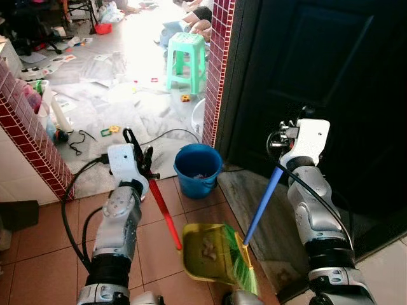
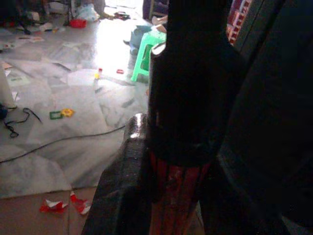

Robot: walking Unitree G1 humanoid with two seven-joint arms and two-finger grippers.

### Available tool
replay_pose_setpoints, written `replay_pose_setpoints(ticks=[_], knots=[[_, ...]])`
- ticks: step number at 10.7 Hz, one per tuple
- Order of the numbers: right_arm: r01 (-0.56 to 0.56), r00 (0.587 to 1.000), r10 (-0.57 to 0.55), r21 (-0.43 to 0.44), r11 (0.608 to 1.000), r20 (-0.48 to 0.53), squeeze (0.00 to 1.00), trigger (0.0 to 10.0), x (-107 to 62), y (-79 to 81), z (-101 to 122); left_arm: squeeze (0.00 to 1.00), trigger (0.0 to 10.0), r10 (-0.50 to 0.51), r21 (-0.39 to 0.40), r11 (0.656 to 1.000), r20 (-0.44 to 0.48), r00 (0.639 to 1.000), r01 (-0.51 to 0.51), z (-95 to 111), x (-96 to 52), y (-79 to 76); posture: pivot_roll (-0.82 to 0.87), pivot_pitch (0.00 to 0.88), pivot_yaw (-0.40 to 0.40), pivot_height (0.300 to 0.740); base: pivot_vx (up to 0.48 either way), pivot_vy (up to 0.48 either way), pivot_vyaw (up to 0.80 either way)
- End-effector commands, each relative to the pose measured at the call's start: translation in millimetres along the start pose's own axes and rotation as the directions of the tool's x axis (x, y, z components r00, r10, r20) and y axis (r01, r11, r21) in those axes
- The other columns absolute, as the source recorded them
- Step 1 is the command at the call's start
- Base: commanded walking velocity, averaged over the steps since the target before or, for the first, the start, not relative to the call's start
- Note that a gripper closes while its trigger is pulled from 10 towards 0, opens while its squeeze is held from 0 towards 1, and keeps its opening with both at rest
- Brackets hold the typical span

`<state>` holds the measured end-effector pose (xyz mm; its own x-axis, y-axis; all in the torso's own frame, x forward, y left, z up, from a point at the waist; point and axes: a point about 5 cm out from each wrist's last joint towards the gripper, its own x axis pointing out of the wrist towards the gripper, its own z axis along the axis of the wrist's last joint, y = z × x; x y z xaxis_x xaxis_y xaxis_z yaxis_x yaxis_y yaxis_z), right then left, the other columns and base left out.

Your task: Sweep floor

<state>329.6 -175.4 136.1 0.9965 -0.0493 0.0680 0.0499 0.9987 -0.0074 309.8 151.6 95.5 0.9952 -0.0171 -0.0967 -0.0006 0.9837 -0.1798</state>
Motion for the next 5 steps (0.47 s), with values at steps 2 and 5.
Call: replay_pose_setpoints(ticks=[2, 5], knots=[[0.042, 0.999, -0.041, -0.055, 0.998, 0.014, 0.0, 10.0, -2.1, -16.3, 1, 0.0, 10.0, 0.049, -0.09, 0.995, 0.163, 0.985, -0.035, 43, -4.2, 5.4, -0.09, 0.0, -0.02, 0.74, 0.0, 0.0, 0.0], [0.057, 0.998, -0.059, -0.086, 0.995, -0.021, 0.0, 10.0, -0.9, -19.9, -8, 0.0, 10.0, 0.139, -0.075, 0.99, 0.307, 0.942, -0.121, 91, -15.4, 28.5, -0.07, 0.0, -0.029, 0.74, 0.0, 0.0, 0.0]])
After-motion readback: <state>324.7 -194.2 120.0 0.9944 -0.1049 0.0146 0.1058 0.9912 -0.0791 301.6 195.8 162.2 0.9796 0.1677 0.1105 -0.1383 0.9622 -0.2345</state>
